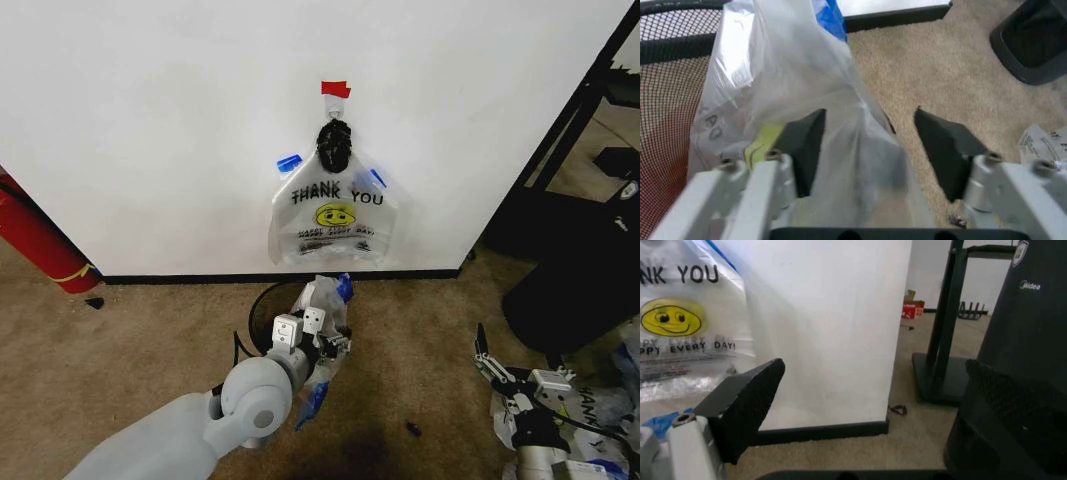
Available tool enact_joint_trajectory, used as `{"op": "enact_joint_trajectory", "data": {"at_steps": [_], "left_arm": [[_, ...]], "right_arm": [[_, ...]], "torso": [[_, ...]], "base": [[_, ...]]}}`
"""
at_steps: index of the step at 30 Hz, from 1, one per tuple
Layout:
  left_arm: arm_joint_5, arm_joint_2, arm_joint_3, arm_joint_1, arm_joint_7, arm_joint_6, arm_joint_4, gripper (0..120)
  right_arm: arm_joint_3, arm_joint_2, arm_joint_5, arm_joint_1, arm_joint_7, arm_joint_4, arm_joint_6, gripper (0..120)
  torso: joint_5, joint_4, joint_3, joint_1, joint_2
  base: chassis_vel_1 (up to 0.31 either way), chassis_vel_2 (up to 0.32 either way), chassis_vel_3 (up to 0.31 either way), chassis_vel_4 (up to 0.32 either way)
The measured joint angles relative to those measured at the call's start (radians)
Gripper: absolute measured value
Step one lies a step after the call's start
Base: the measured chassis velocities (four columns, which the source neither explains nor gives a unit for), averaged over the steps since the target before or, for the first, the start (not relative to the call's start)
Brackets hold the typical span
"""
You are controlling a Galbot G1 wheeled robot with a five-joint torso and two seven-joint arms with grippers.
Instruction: Pick up the garbage bag from the wall and place it over the trash bin.
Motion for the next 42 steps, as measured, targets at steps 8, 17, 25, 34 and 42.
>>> {"op": "enact_joint_trajectory", "data": {"at_steps": [8,17,25,34,42], "left_arm": [[-0.002,0.0,0.0,0.003,0.002,-0.002,-0.002,22],[-0.018,-0.006,0.003,-0.004,-0.007,-0.013,0.009,0],[-0.036,0.024,-0.065,0.029,-0.011,-0.026,-0.023,0],[-0.099,0.084,-0.281,0.1,-0.009,-0.048,-0.038,0],[-0.146,0.1,-0.365,0.126,-0.012,-0.047,-0.01,0]], "right_arm": [[-0.006,-0.001,-0.001,0.009,-0.001,-0.009,-0.003,100],[-0.005,-0.002,0.002,0.007,0.001,-0.009,-0.004,100],[-0.01,-0.002,0.002,0.011,0.001,-0.014,-0.003,100],[-0.037,-0.019,0.006,0.039,0.0,-0.036,-0.024,100],[-0.058,-0.047,0.039,0.064,0.0,-0.036,-0.077,100]], "torso": [[0.0,0.0,0.0,0.0,0.0],[-0.0001,-0.0001,0.0,0.0,0.0],[-0.0001,-0.0001,0.0,0.0,0.0],[-0.0002,0.0,0.0,0.0,0.0],[-0.0002,0.0,0.0,0.0,0.0]], "base": [[0.0,0.0,0.0,0.0],[0.0,0.0,0.0,0.0],[0.0,0.0,0.0,0.0],[0.0,0.0,0.0,0.0],[0.0,0.0,0.0,0.0]]}}
